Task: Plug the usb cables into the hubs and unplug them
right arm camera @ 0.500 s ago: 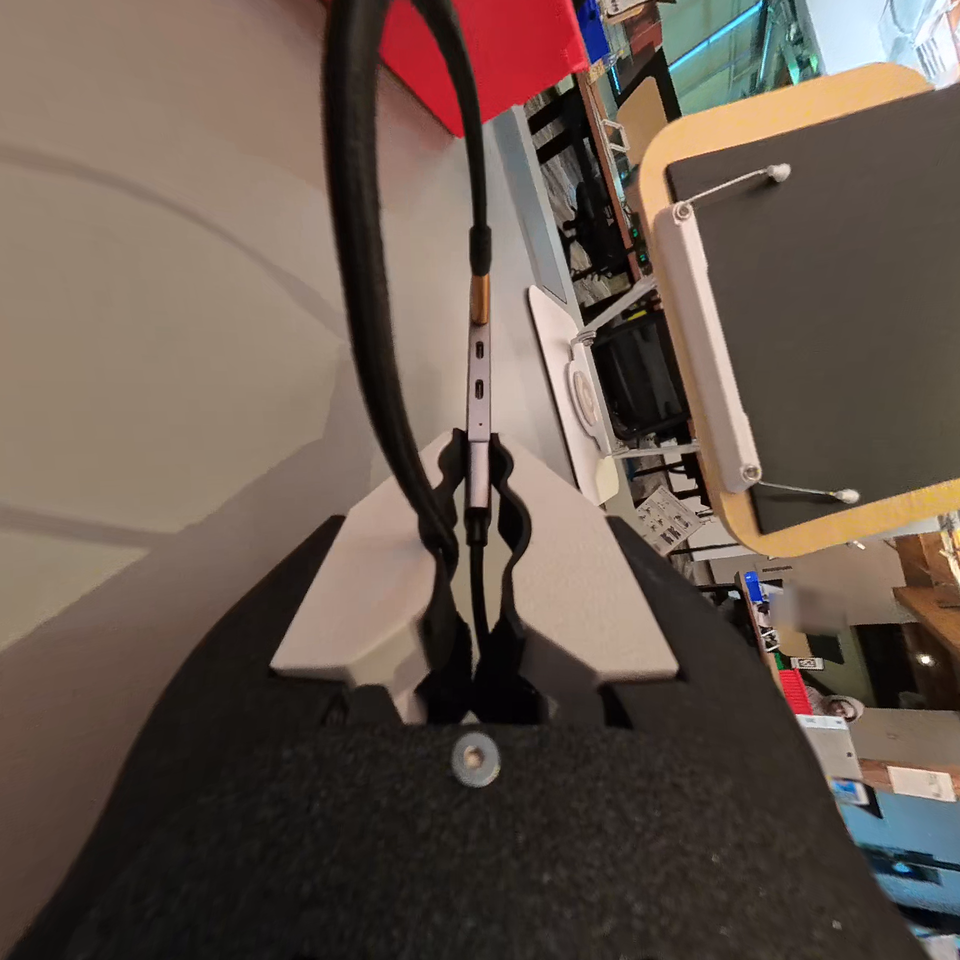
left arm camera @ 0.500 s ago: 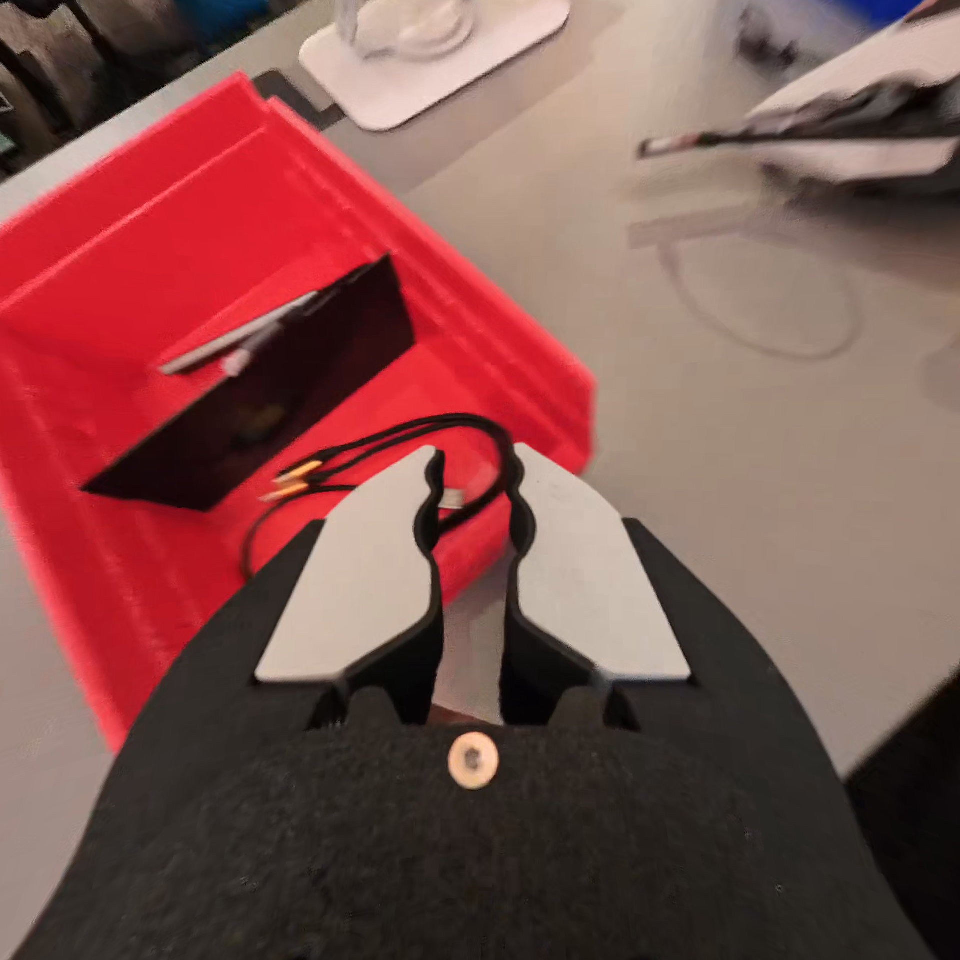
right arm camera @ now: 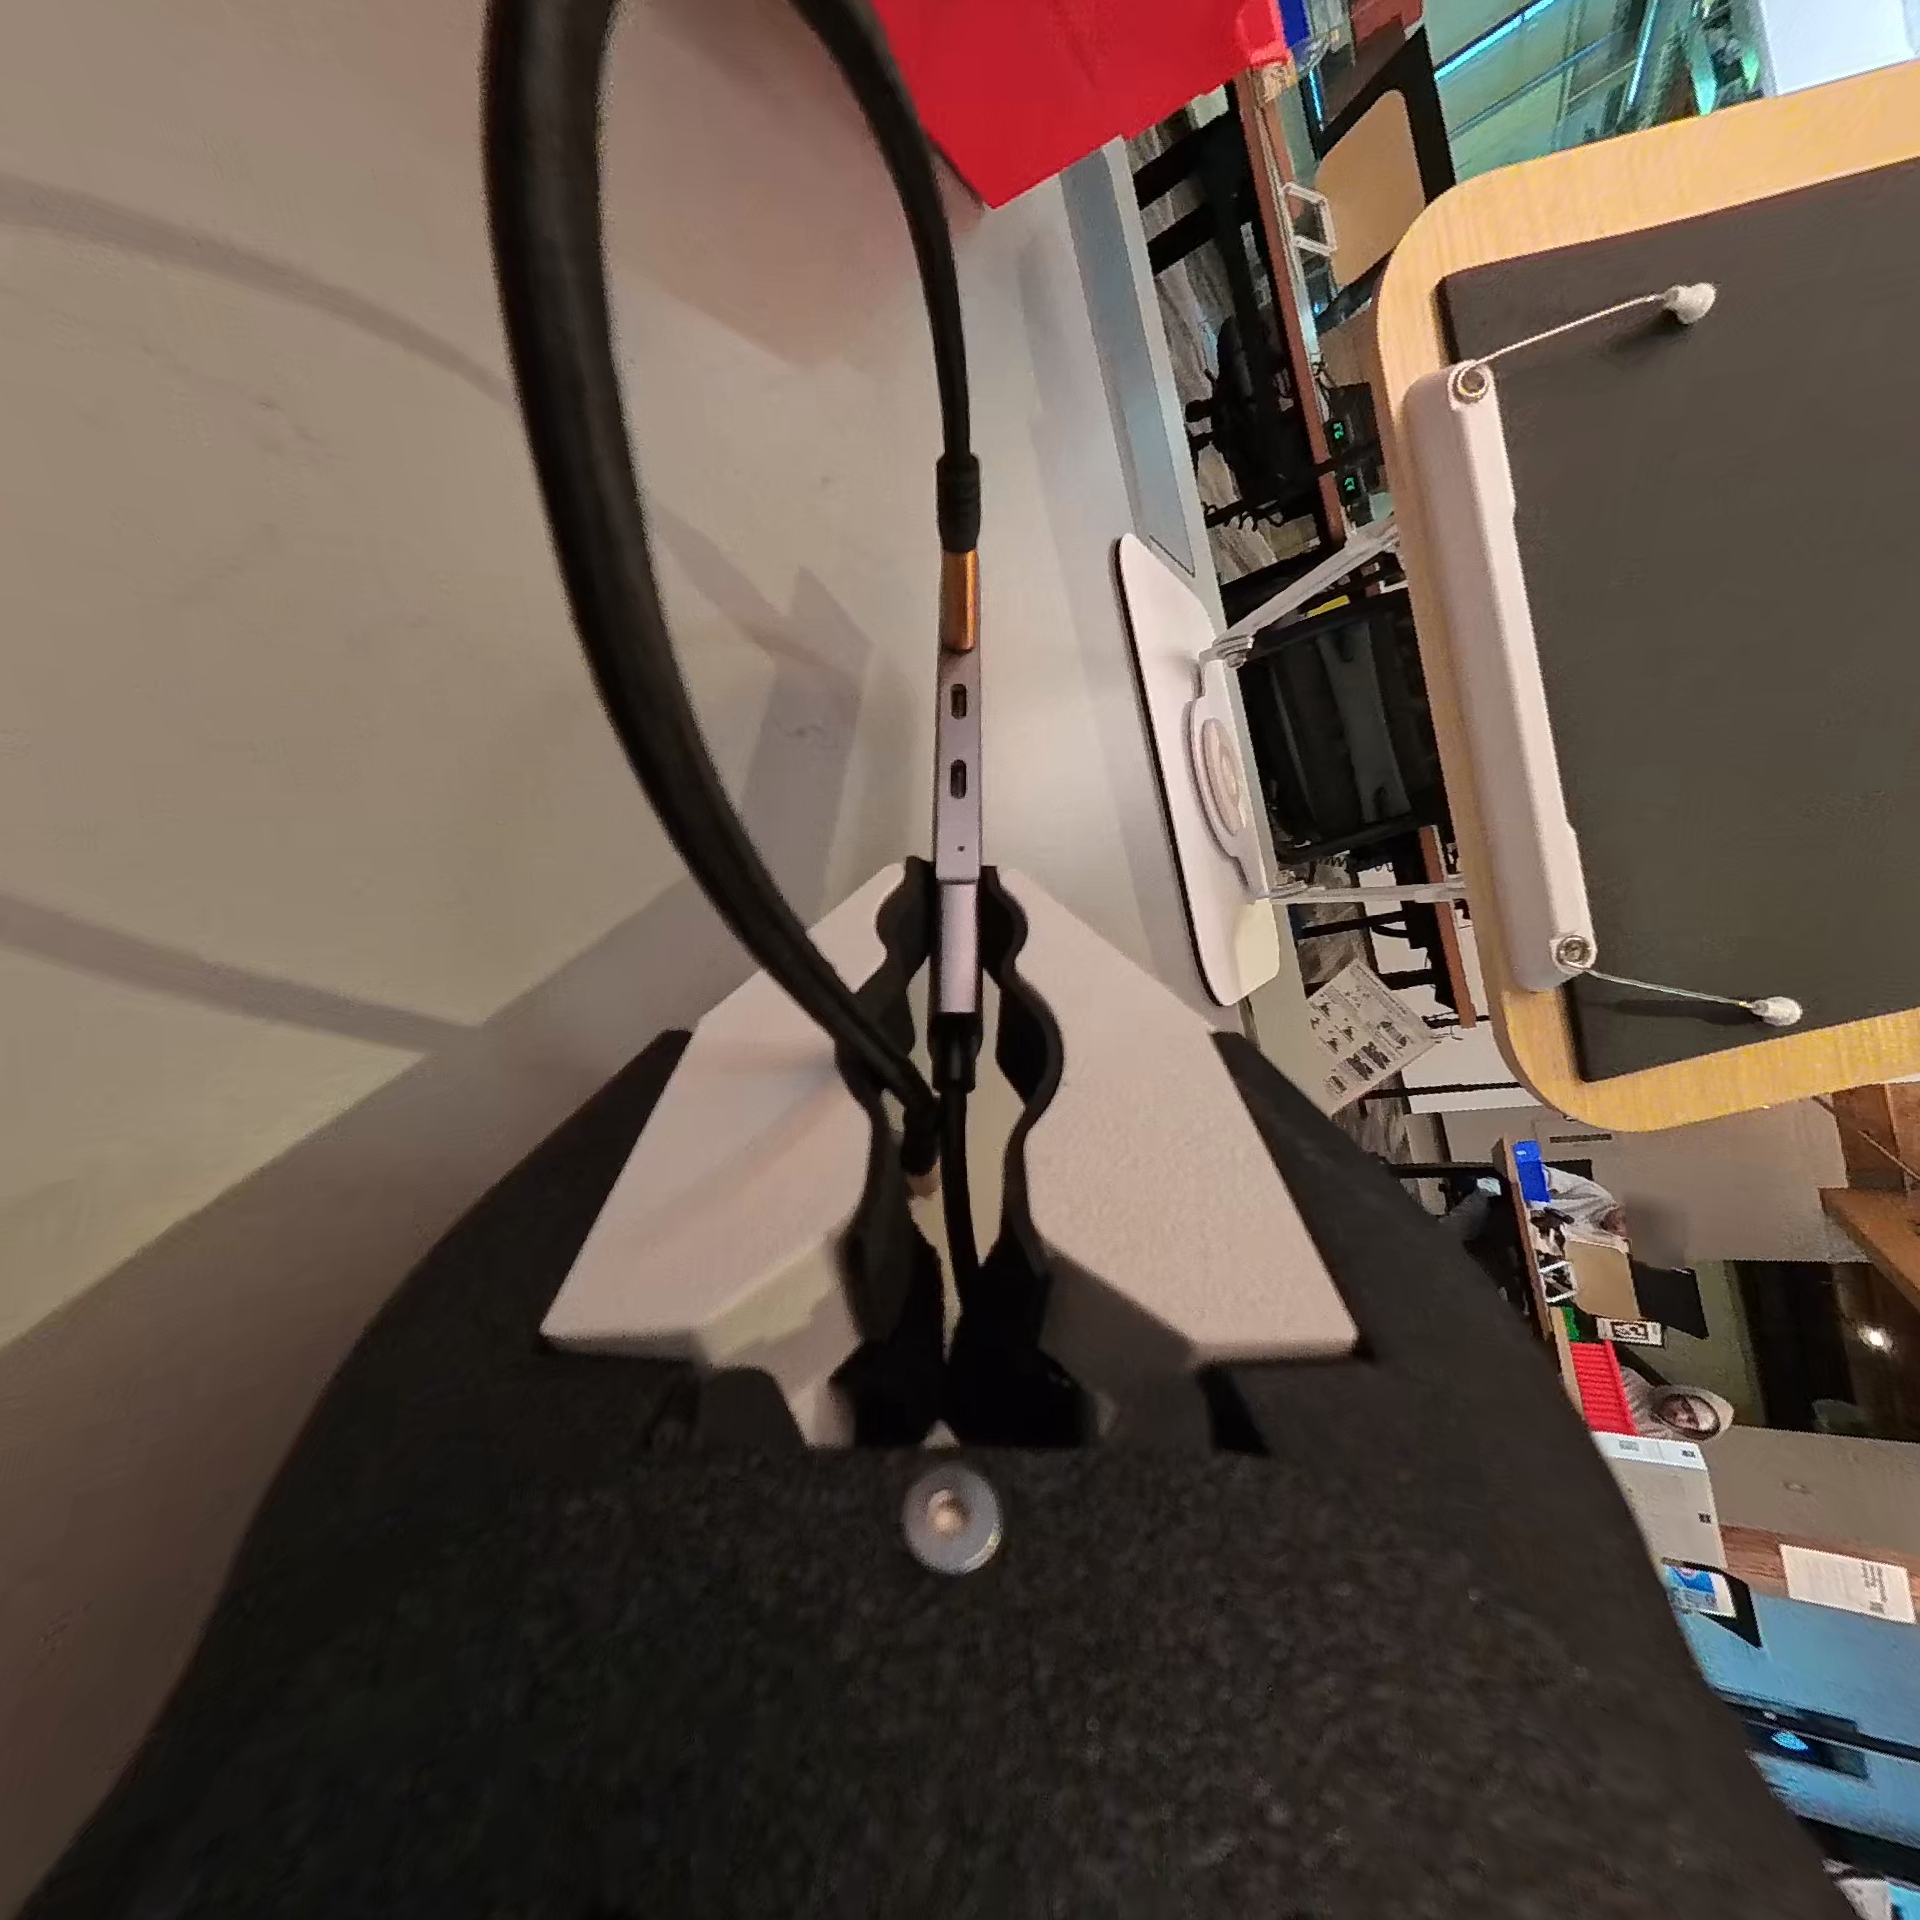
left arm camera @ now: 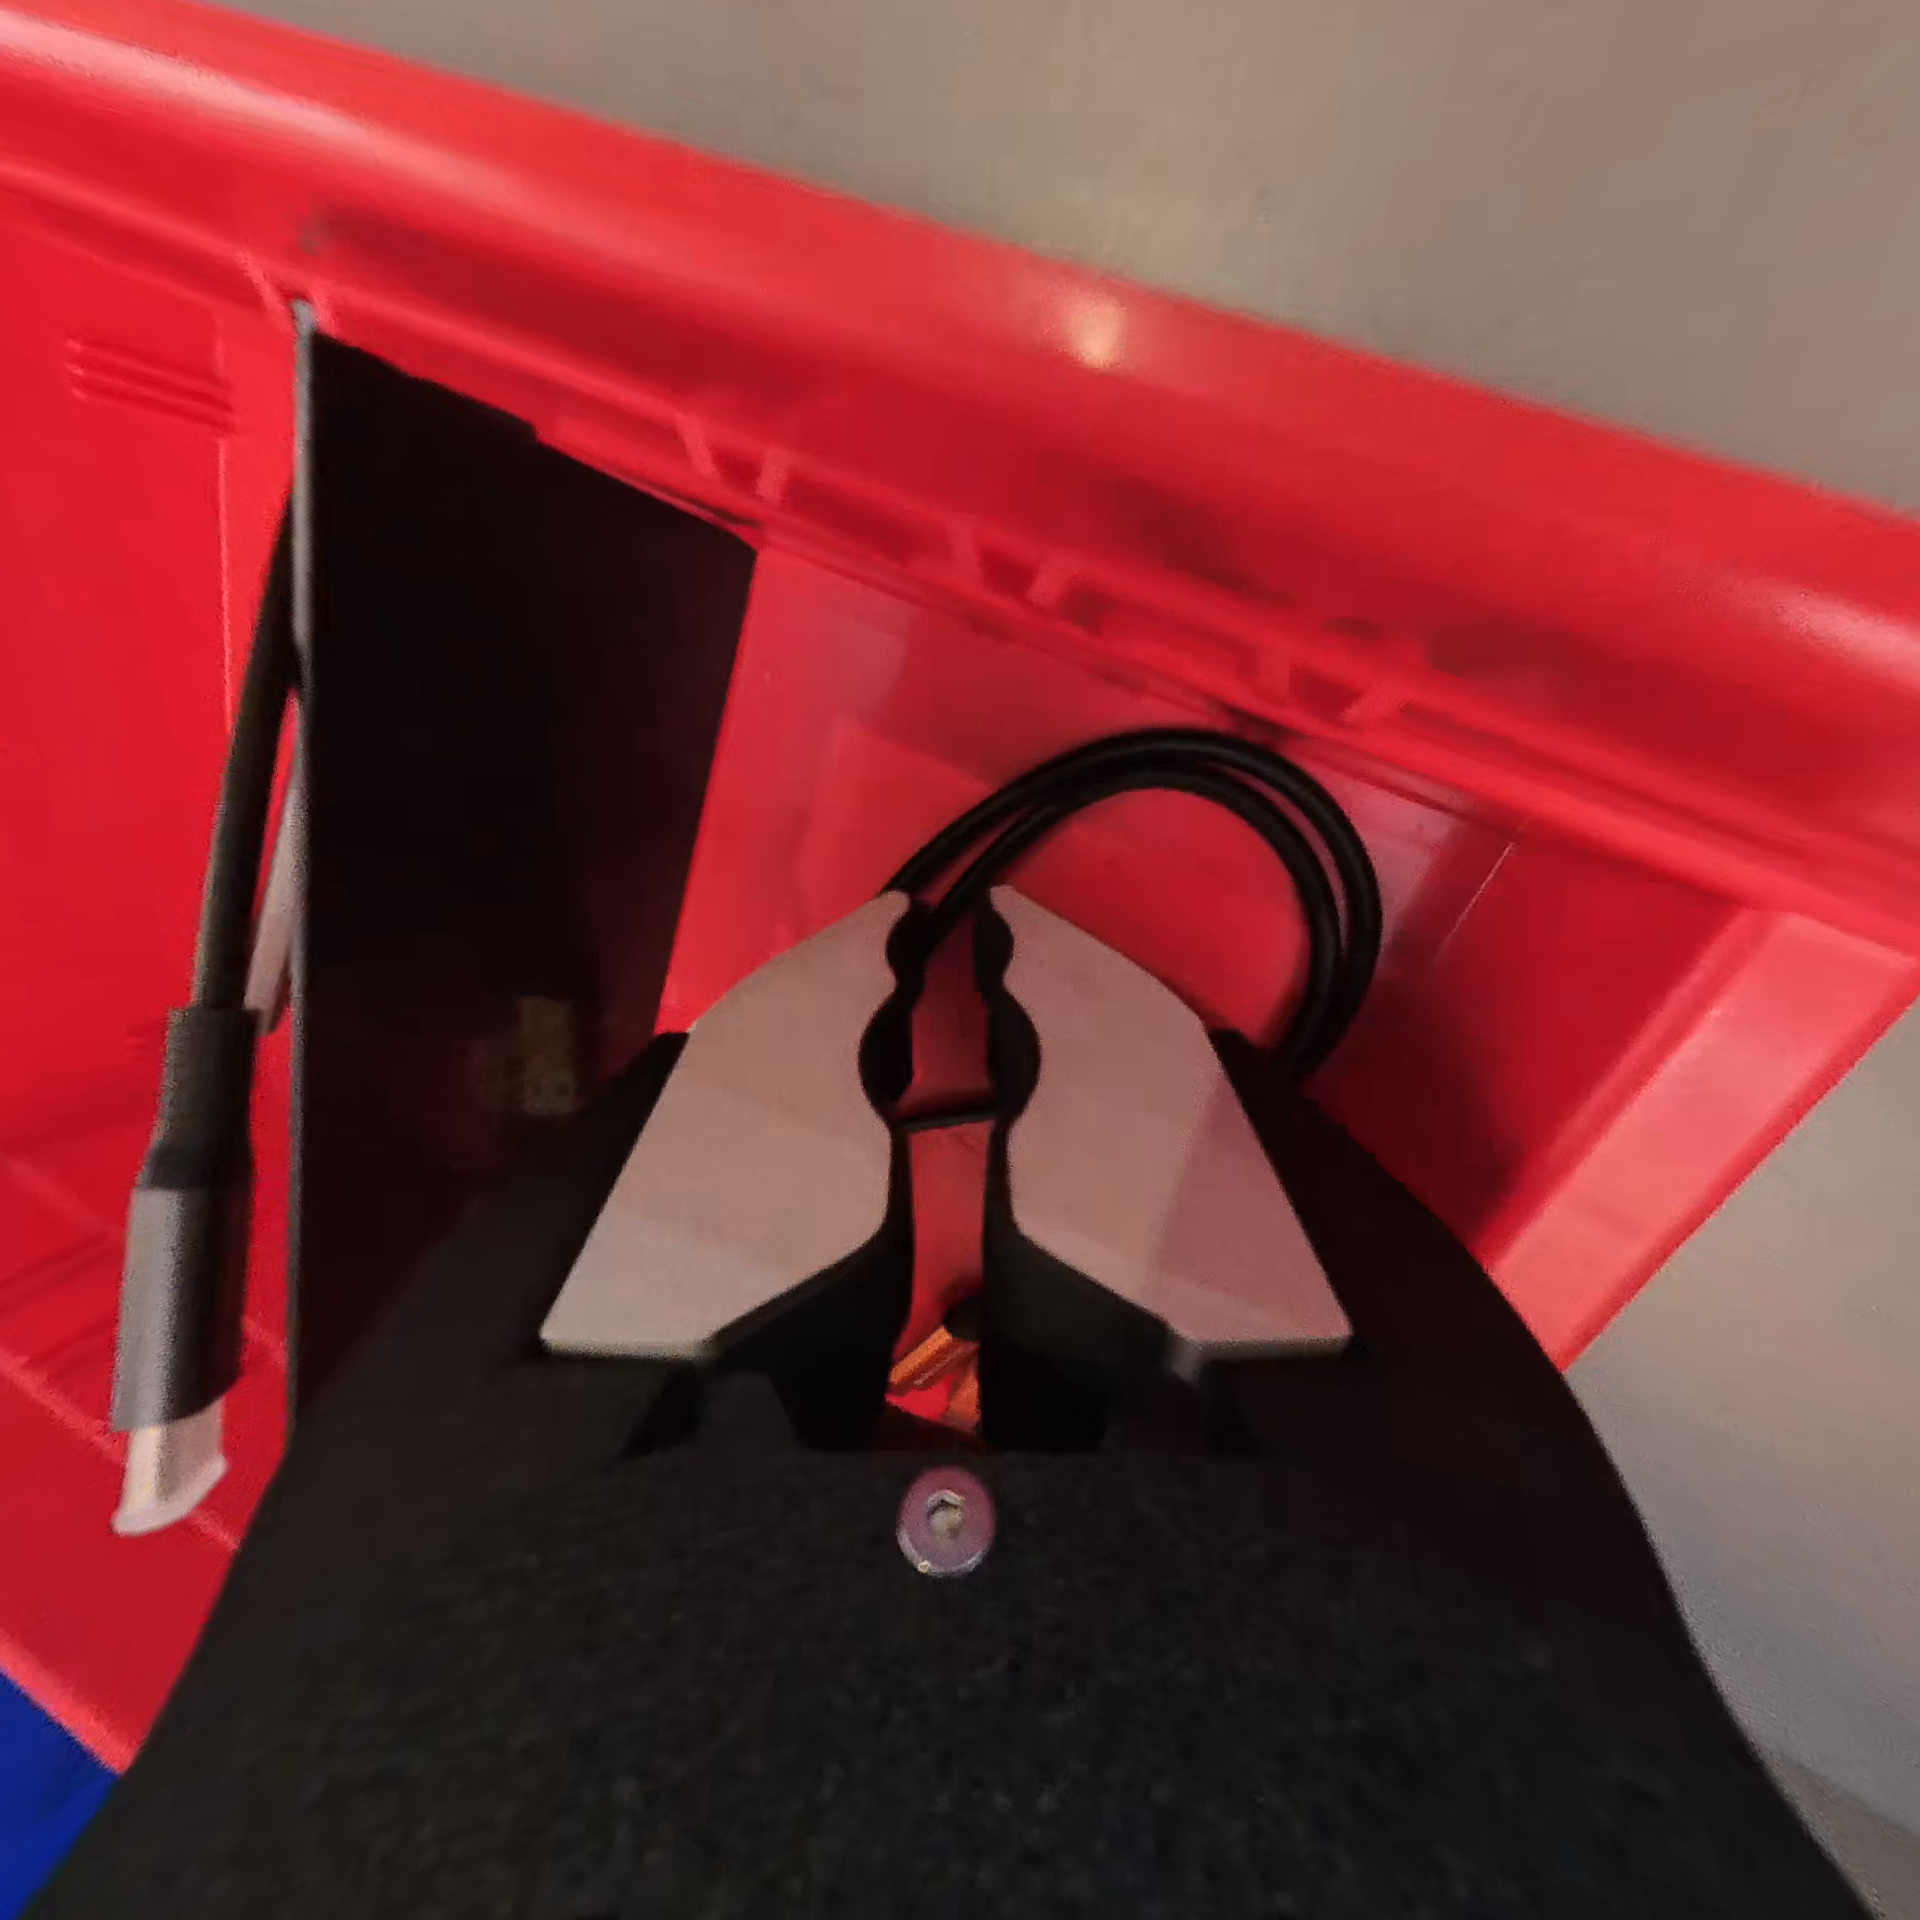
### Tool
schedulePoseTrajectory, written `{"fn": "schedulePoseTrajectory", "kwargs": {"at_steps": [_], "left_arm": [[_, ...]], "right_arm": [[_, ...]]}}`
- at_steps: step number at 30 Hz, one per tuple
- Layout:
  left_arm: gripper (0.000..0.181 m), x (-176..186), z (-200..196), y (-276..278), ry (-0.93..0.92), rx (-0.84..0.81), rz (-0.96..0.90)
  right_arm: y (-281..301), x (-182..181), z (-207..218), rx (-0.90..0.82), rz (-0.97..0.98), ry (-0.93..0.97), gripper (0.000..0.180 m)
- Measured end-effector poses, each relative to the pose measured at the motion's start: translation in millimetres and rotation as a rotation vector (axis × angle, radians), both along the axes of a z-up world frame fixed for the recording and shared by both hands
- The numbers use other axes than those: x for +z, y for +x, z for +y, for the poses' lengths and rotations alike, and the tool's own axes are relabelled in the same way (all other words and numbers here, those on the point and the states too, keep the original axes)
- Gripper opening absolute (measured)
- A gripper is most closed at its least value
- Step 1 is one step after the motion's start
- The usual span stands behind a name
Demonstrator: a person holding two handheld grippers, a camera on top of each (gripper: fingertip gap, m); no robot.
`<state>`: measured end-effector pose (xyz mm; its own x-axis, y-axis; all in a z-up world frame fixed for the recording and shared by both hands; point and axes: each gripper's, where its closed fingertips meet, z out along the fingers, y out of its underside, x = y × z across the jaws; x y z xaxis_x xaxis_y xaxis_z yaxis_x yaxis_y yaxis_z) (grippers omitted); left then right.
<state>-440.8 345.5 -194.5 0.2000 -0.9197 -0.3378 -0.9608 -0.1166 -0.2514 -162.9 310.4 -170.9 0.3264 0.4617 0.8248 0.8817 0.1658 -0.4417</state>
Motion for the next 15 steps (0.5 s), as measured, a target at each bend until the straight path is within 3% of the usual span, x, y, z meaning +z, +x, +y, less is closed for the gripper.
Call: {"fn": "schedulePoseTrajectory", "kwargs": {"at_steps": [5,12,15], "left_arm": [[0.003,25,1,-4,0.127,0.034,-0.088],[0.000,141,-11,-11,0.407,0.165,-0.415],[0.000,164,-29,-8,0.374,0.148,-0.471]], "right_arm": [[0,1,0,0.003,0.018,-0.011,0.008],[0,2,0,0.004,0.034,-0.013,0.008],[-1,0,-1,0.011,0.026,-0.019,0.008]]}}
